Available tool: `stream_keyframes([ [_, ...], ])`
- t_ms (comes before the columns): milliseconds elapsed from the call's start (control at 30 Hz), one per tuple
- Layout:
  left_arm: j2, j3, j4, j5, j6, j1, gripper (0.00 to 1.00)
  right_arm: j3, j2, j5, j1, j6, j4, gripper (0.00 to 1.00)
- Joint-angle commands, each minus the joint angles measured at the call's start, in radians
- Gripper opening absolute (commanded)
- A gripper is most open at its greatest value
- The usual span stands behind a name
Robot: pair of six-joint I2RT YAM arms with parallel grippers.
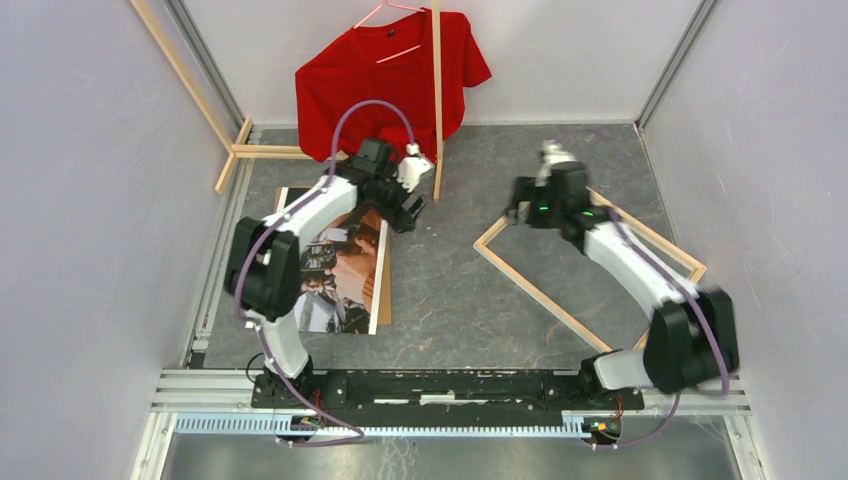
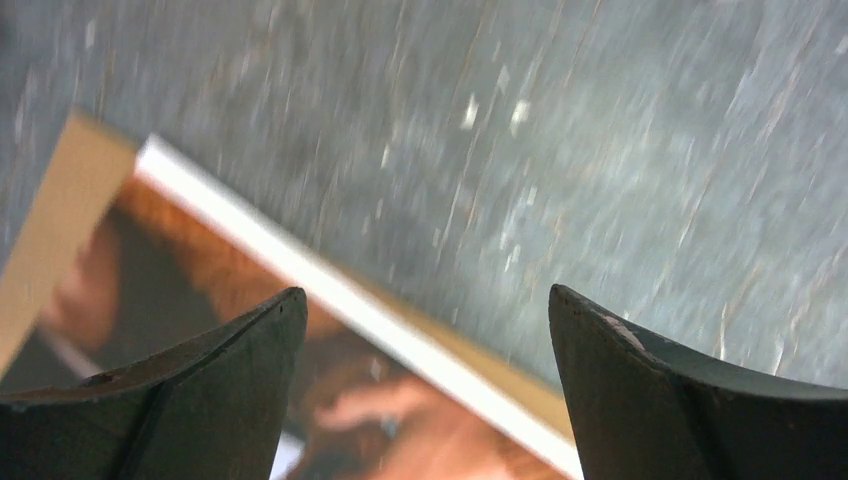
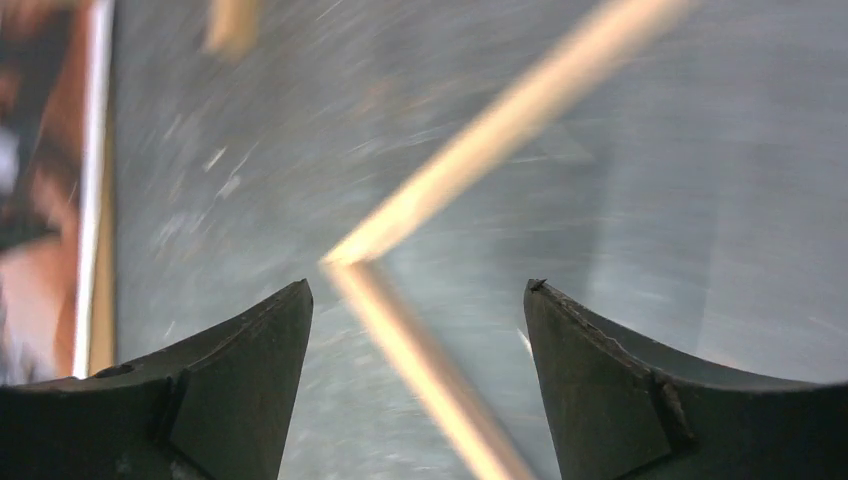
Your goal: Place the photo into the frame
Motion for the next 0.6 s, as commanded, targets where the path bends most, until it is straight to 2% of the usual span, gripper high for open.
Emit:
stream_keyframes([
  [0, 0.170, 0.217, 0.066, 0.030, -0.085, -0.114, 0.96, -0.163, -0.281, 0.263, -0.235, 0.097, -0.069, 0.86],
  [33, 0.219, 0.273, 0.069, 0.029, -0.096, -0.135, 0.97, -0.203, -0.339, 0.289, -0.280, 0.106, -0.087, 0.87],
  [100, 0.309, 0.384, 0.096, 0.036, -0.132, -0.162, 0.97, -0.272, -0.449, 0.385, -0.357, 0.118, -0.144, 0.98],
  [233, 0.487, 0.585, 0.112, 0.033, -0.195, -0.194, 1.00, -0.356, -0.600, 0.530, -0.477, 0.132, -0.240, 0.98],
  [333, 0.576, 0.690, 0.107, 0.017, -0.236, -0.215, 1.00, -0.446, -0.677, 0.557, -0.557, 0.182, -0.275, 0.98],
  [567, 0.592, 0.652, 0.131, 0.056, -0.275, -0.248, 0.99, -0.598, -0.811, 0.637, -0.682, 0.251, -0.251, 0.98],
])
